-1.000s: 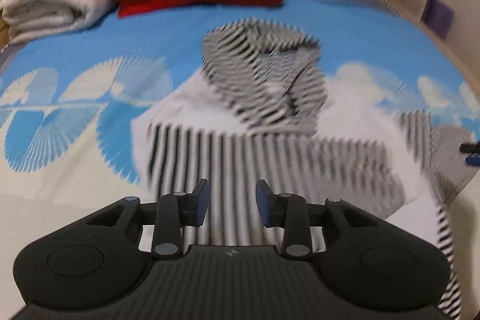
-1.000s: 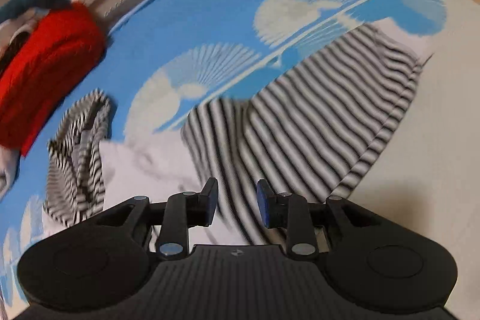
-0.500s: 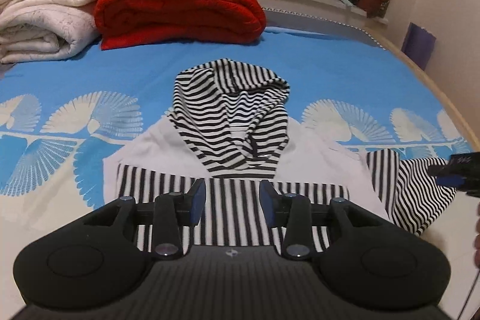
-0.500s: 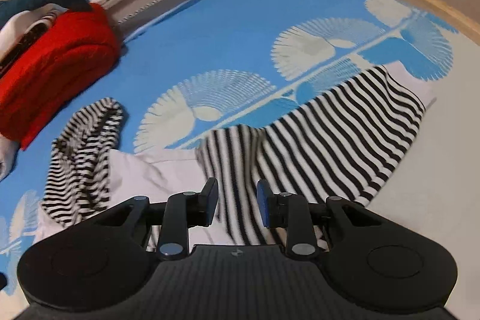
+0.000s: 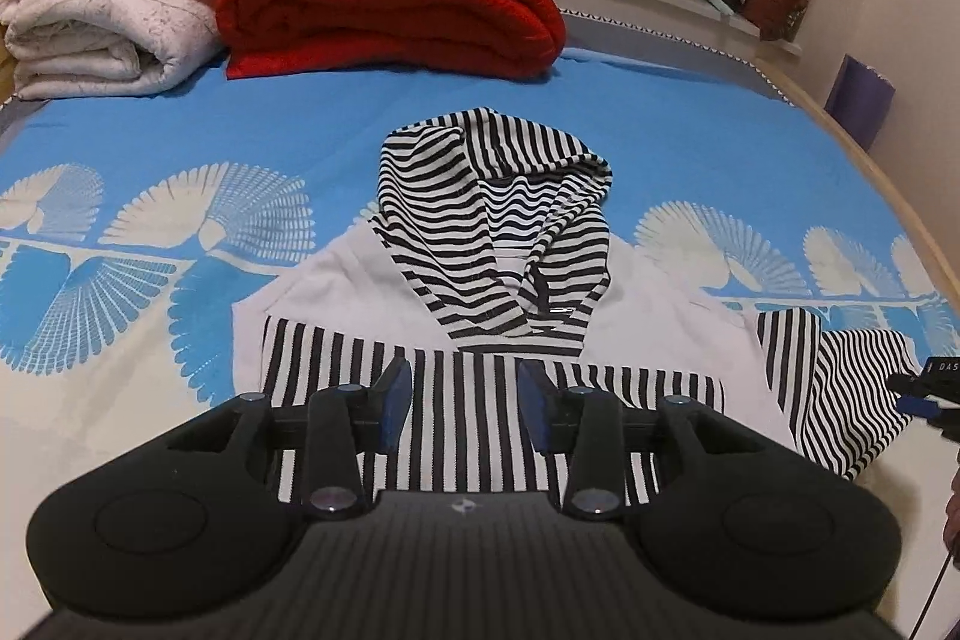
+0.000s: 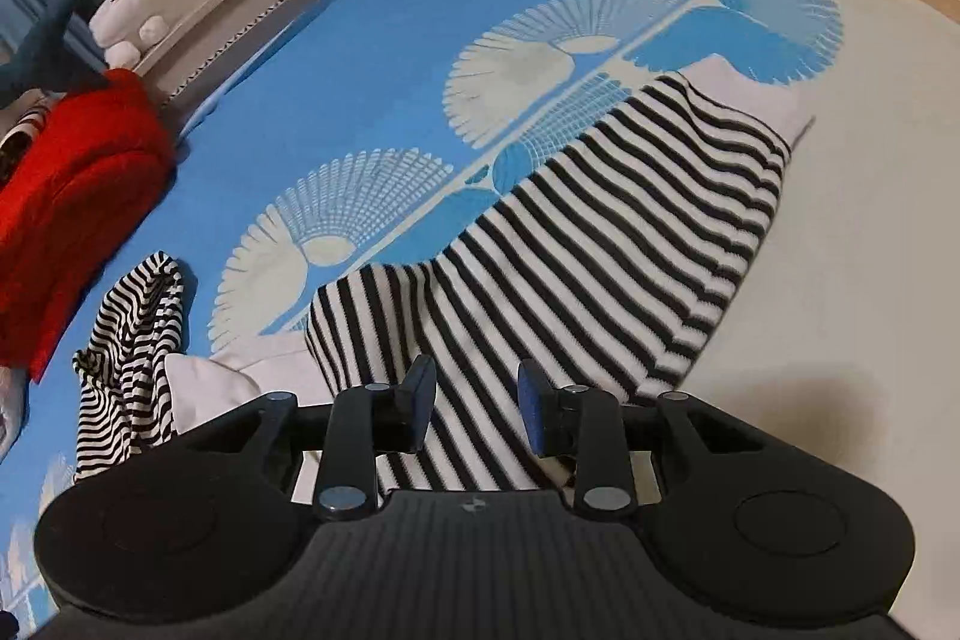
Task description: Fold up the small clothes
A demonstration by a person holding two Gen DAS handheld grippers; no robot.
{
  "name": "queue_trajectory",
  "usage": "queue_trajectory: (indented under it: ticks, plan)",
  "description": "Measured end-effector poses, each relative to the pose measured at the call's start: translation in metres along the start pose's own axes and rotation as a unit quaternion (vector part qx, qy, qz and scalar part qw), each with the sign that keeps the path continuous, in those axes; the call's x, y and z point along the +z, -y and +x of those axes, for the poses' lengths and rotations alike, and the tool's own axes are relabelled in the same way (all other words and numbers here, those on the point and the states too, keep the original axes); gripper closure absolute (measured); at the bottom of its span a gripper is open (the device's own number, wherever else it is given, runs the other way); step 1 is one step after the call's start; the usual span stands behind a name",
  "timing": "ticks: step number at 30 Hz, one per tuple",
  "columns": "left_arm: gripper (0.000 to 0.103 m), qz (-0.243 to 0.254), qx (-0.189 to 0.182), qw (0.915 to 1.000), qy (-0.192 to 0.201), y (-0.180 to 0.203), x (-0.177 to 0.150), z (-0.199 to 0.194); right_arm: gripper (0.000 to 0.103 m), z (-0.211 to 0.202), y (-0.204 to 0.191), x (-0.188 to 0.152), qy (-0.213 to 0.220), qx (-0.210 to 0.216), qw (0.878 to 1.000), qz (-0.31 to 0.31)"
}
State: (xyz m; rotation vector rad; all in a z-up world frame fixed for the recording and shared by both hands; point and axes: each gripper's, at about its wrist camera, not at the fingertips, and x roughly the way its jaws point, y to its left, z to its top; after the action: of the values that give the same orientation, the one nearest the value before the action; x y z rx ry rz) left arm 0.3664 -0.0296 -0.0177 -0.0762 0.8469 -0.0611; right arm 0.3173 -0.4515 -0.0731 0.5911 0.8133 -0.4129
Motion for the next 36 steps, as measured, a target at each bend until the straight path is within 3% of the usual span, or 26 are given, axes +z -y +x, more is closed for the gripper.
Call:
queue_trajectory:
  ticks: [7, 11, 19, 31, 32, 34, 36]
  plan:
    - [0.060, -0.002, 0.001, 1.0000, -0.009, -0.007, -0.001, 0.005, 0.075, 0.000, 0.061, 0.025, 0.030, -0.015, 0.997, 0.063]
    - [0.060, -0.002, 0.008, 0.9998, -0.018, -0.008, -0.003, 0.014, 0.074, 0.010, 0.104, 0.033, 0.030, -0.044, 0.994, 0.097]
    - [0.060, 0.012, 0.009, 0.9995, -0.027, 0.004, -0.011, 0.024, 0.073, 0.042, 0.158, 0.044, 0.026, -0.049, 0.984, 0.169]
    - [0.060, 0.011, 0.019, 0.9992, -0.035, -0.007, -0.012, 0.030, 0.073, 0.071, 0.165, 0.049, 0.062, -0.029, 0.981, 0.182]
    - [0.060, 0.010, 0.019, 0.9992, -0.035, -0.009, -0.012, 0.030, 0.075, 0.071, 0.163, 0.049, 0.066, -0.032, 0.981, 0.180]
    - [0.060, 0.007, 0.020, 0.9992, -0.034, -0.013, -0.010, 0.029, 0.093, 0.069, 0.161, 0.050, 0.073, -0.041, 0.980, 0.183]
    - [0.060, 0.002, 0.018, 0.9993, -0.034, -0.019, -0.009, 0.027, 0.095, 0.062, 0.159, 0.050, 0.090, -0.060, 0.976, 0.190]
